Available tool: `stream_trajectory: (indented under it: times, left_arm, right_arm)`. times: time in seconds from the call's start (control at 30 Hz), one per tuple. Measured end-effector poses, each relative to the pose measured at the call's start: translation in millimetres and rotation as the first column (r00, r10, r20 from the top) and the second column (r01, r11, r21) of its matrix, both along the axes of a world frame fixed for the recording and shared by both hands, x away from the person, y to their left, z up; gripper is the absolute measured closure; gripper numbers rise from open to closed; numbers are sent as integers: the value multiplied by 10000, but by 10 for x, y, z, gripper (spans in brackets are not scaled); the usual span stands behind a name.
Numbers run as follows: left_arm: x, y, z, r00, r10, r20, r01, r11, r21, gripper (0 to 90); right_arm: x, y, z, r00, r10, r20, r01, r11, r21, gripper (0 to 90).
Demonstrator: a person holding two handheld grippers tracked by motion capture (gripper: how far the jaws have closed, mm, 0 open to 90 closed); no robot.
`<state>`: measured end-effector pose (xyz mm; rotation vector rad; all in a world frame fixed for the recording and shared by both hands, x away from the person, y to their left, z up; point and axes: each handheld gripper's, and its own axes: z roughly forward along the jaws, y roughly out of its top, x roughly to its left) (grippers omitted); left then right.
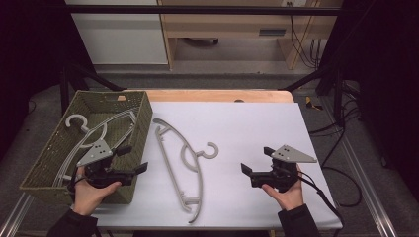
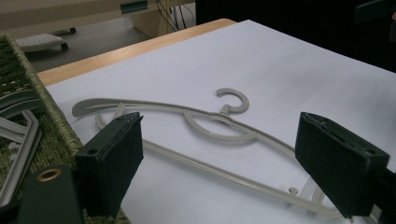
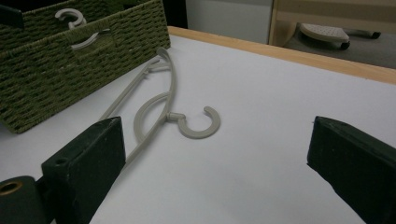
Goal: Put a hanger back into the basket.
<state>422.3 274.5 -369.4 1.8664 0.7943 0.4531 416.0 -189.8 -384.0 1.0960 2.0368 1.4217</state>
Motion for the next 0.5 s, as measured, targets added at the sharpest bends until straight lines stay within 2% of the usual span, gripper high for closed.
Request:
stream_trajectory:
  times: [0.2,0.5]
  left_arm:
    - [5,-38,-34,9998,-122,-138,123,9999,88,142]
    - [33,-46,-90,9994,-245,-250,249,9996,139,145]
  right_arm:
    - [17,179,-49,9996,252,-131,-255,9995,-197,54]
    - [79,426,-173,9964,588,-606,-626,9961,-624,80]
